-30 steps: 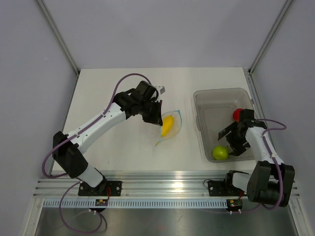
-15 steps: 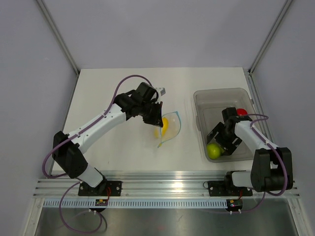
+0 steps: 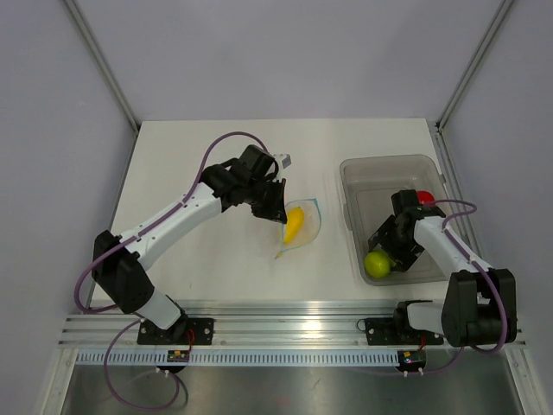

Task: Place the food in the zip-top bag and seal the zipper
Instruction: Pick up the fake fruit from the bin.

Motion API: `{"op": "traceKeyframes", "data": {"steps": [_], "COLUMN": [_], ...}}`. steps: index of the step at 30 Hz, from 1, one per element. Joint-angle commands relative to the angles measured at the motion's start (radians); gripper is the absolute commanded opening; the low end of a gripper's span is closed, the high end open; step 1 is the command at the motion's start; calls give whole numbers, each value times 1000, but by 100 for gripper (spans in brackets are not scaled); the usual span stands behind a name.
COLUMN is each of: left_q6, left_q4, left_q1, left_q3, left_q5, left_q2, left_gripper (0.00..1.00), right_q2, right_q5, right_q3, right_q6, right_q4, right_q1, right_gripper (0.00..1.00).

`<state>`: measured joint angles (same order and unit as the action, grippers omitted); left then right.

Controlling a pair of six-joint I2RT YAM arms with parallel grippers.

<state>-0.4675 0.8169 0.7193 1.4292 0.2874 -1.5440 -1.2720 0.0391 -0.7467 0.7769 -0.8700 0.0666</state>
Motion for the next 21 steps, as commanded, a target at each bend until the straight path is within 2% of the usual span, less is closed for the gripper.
{"op": "traceKeyframes", "data": {"steps": [1,11,17,21], "left_q6": [9,12,10,12], "left_q4": [-36,-33,-32,-24], "left_q1": [6,9,11,11], "left_q3": [-6,-3,7,16], "left_q5": [19,19,25,24], "left_q2": [24,15,5,-1], "left_gripper": [0,0,0,0], "right_q2": [20,-52,-62,-81], "right_q5": [96,177,182,173], "right_q3": [-40,-98,-120,-105], "right_q6": [10,-79,-50,-25], "right_q4": [-9,65,40,32], "right_q1": [4,4,4,4], "right_gripper": [84,87,94,96]}}
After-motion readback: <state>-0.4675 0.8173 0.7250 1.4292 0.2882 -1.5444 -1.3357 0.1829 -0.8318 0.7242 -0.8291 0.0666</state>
